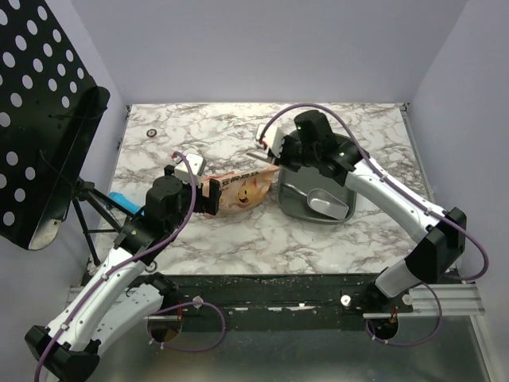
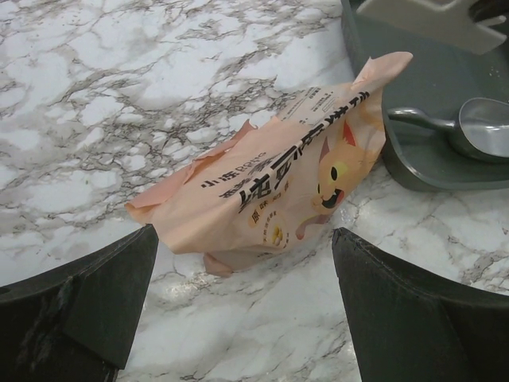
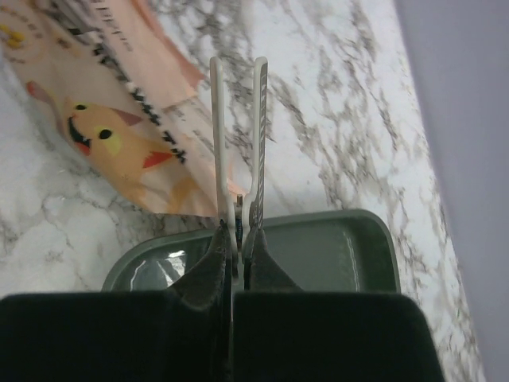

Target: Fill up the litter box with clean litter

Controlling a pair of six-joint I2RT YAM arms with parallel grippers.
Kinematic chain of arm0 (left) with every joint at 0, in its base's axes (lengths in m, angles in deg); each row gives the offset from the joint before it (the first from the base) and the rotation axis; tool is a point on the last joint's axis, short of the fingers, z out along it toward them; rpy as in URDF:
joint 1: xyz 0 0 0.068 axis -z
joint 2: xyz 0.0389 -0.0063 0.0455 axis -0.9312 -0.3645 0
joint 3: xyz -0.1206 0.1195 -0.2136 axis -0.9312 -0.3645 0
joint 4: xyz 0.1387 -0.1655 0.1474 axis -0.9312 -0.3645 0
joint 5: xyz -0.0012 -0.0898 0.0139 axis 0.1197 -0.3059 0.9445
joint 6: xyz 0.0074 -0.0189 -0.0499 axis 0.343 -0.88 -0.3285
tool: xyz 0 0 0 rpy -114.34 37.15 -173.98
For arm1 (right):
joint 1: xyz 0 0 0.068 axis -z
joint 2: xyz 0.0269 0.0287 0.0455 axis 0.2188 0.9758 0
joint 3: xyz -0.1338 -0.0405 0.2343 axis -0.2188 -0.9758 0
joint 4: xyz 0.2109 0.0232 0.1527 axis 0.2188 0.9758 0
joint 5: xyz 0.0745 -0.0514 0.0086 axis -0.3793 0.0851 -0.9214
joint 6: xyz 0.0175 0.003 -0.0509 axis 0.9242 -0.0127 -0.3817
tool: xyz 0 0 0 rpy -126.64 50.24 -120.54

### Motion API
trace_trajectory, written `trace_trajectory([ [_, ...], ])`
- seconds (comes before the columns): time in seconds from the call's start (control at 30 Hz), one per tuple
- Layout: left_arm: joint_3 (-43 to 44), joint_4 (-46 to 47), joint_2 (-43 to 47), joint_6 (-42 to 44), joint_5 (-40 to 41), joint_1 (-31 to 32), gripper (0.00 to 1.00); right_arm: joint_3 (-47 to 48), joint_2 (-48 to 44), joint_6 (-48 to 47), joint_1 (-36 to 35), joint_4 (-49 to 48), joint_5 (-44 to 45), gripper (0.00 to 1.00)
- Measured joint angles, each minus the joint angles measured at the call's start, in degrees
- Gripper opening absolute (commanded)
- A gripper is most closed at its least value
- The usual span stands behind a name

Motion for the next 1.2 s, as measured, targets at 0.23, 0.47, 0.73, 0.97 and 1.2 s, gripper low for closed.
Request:
trace_trajectory([
  [0.23,0.0,-0.2,0.0,-0.7,1.8,0.0,0.99,-3.7,-3.1,18.0,6.8,-6.3,17.3,0.01],
  [0.47,0.0,-0.4,0.0,-1.3,1.9,0.0,0.99,-8.6,-3.2,41.6,24.6,-4.5,29.4,0.01],
  [0.73,0.0,-0.5,-0.4,-2.1,2.0,0.0,0.99,-21.1,-6.7,52.6,34.4,-2.8,35.5,0.01],
  [0.97,0.0,-0.8,-0.6,-3.3,5.1,0.4,0.99,-30.6,-6.7,56.2,38.6,-2.9,34.7,0.01],
  [1.2,0.2,-2.5,-0.6,-6.1,13.7,0.4,0.99,-32.1,-3.4,59.2,38.8,-3.5,32.3,0.27],
])
